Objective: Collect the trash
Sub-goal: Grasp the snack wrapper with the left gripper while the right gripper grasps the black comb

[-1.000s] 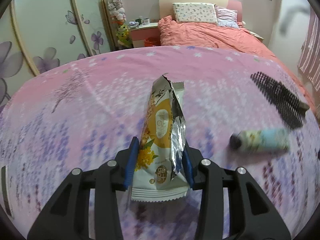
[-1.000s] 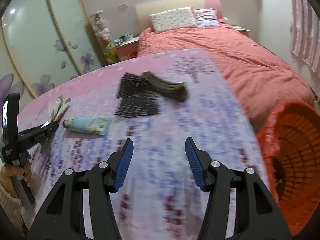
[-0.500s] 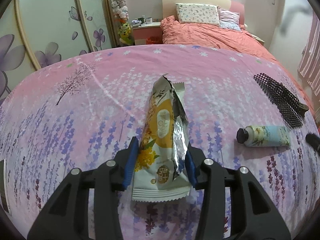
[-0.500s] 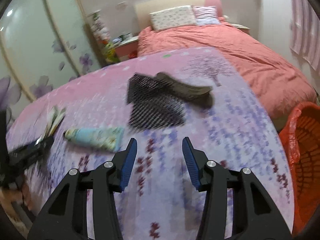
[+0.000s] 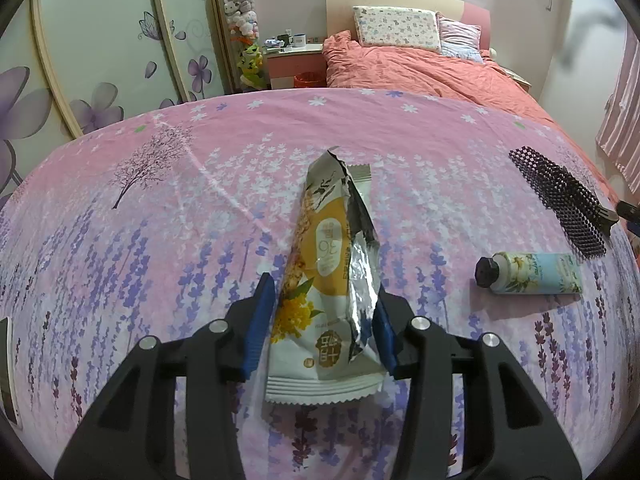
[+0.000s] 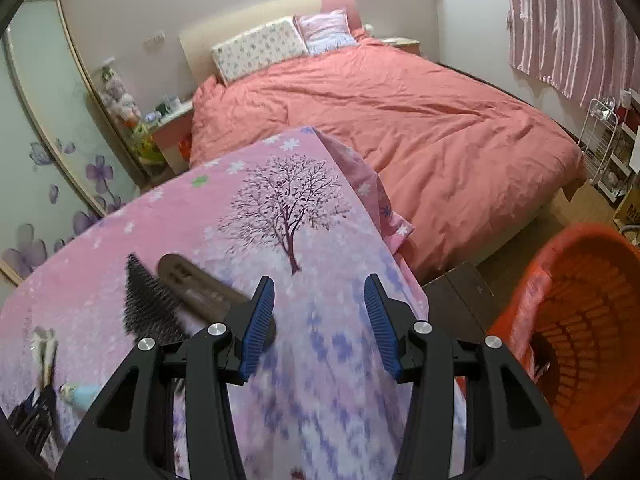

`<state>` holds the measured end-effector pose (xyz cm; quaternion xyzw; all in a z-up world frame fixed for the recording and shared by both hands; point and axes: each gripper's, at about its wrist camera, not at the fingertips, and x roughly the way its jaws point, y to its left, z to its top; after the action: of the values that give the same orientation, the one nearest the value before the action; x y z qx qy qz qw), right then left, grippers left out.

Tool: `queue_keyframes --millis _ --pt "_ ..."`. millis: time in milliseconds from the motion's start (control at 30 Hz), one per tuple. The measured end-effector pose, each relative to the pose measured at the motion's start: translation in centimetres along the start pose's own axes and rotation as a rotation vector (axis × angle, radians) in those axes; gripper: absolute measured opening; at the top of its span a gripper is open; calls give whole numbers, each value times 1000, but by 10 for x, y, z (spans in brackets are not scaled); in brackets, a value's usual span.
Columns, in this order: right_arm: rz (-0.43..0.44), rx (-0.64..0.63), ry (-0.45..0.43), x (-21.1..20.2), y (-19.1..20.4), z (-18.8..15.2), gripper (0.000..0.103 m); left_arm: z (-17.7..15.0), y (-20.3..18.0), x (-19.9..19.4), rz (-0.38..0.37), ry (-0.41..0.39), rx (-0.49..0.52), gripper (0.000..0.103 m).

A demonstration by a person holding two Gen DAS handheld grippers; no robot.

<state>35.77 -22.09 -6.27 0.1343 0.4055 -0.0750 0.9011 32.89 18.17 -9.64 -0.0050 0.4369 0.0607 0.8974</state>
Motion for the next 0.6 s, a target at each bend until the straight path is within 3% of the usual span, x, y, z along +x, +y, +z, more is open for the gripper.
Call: queue_keyframes --millis 133,233,400,600 --pt "13 -56 54 7 6 -3 47 0 0 0 0 0 0 47" --pt "141 -92 119 -7 9 -14 45 0 0 0 0 0 0 47" --pt "202 -114 41 -38 8 -21 45 0 0 0 1 0 1 47" --pt "212 -134 82 -23 25 -33 45 -1 1 -1 2 0 2 47"
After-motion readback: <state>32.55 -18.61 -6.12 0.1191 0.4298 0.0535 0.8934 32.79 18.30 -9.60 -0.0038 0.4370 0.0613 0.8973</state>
